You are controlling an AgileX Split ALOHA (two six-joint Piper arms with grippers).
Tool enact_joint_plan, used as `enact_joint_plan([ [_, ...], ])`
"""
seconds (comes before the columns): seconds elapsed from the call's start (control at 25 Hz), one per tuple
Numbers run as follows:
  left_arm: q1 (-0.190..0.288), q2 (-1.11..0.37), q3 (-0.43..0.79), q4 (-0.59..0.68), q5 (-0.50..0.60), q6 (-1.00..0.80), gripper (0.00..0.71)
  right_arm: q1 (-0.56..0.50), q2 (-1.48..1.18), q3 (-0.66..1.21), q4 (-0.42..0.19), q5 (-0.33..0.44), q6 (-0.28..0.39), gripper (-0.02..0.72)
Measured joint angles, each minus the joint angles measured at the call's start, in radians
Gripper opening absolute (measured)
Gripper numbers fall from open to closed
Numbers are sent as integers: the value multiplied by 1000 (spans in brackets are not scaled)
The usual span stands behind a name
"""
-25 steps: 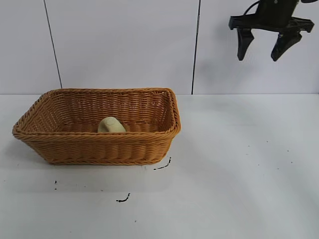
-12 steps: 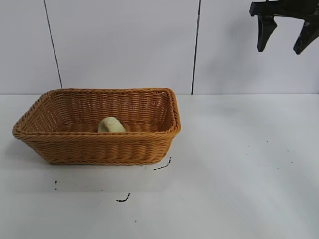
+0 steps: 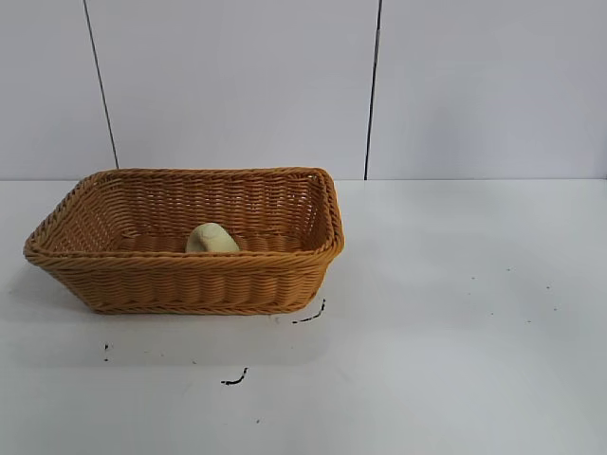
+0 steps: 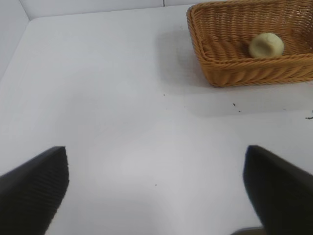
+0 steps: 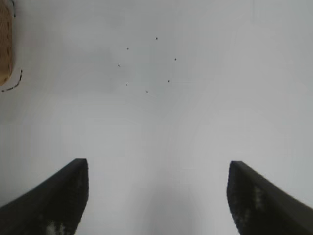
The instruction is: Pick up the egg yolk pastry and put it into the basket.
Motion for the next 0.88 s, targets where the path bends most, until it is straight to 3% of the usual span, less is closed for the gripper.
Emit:
enact_joint_plan([
  [0.28,0,0,0,0,0,0,697,0,-402,291,0,-3,0,561],
  [0.56,0,0,0,0,0,0,697,0,-799,570,0,-143,0,561],
  [0.88,0,0,0,0,0,0,697,0,-1038,753,0,-178,-4,561],
])
